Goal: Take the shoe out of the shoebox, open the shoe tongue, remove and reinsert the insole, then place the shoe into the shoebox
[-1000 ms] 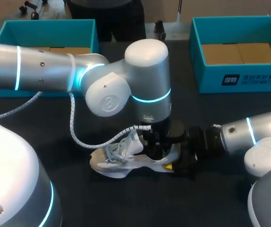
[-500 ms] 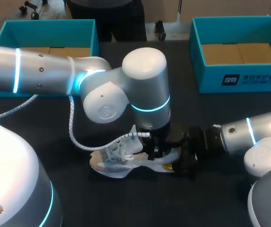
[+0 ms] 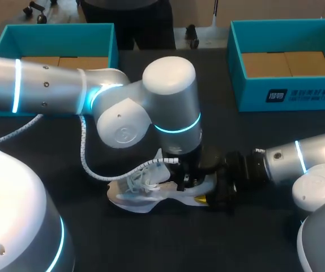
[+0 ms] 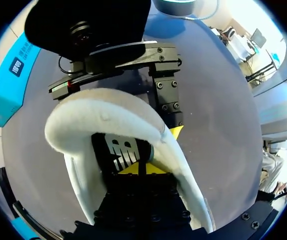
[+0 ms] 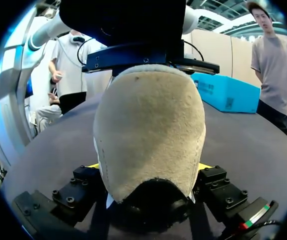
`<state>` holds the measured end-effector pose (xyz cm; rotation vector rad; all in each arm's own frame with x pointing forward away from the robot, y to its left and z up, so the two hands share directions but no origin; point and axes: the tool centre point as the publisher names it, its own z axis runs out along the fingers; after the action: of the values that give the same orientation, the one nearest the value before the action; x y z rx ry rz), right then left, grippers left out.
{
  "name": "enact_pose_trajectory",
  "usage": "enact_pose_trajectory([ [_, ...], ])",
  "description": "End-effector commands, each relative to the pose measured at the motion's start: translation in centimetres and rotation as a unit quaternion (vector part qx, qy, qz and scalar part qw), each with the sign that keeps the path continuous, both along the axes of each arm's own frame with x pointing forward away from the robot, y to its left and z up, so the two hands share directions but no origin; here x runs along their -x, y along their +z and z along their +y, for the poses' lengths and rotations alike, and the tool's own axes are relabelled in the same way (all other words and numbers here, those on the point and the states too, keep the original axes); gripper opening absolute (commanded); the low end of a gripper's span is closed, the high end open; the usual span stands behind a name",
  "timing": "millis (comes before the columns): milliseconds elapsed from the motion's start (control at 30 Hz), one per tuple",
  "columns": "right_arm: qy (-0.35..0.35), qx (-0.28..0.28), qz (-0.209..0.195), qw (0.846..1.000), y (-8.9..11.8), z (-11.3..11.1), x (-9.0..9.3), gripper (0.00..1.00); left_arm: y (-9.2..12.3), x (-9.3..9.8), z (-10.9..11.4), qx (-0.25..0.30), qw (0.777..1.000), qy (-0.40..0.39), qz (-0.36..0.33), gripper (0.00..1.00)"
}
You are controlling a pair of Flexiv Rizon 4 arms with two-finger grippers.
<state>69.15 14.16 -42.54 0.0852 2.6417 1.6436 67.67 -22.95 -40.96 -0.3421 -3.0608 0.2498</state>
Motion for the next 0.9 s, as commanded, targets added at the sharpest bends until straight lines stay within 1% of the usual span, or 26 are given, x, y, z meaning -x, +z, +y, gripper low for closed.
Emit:
enact_pose_trajectory([
  [33,-0.001,0.002,0.0,1.0,-0.2,0.1,-0.1,0.0,-1.5,-0.6,2.1,0.013,1.0,0.001,-0.002,0.0],
  [100,-0.001,0.002,0.0,1.0,-0.2,0.1,-0.1,0.0,-0.9,-0.7,2.3,0.017,1.0,0.001,-0.003,0.0],
  [300,-0.001,0.002,0.0,1.0,-0.2,0.1,-0.1,0.0,0.0,-0.9,2.5,0.018,1.0,-0.007,0.002,0.0],
  [467,-0.001,0.002,0.0,1.0,-0.2,0.1,-0.1,0.0,0.8,-0.9,2.7,0.036,0.999,-0.013,0.025,0.0],
  [733,-0.001,0.002,0.0,1.0,-0.2,0.1,-0.1,0.0,2.3,-0.5,2.7,0.058,0.997,-0.02,0.04,0.0],
  [900,-0.001,0.002,0.0,1.0,-0.2,0.1,-0.1,0.0,3.1,-0.1,2.5,0.061,0.997,-0.025,0.048,0.0],
])
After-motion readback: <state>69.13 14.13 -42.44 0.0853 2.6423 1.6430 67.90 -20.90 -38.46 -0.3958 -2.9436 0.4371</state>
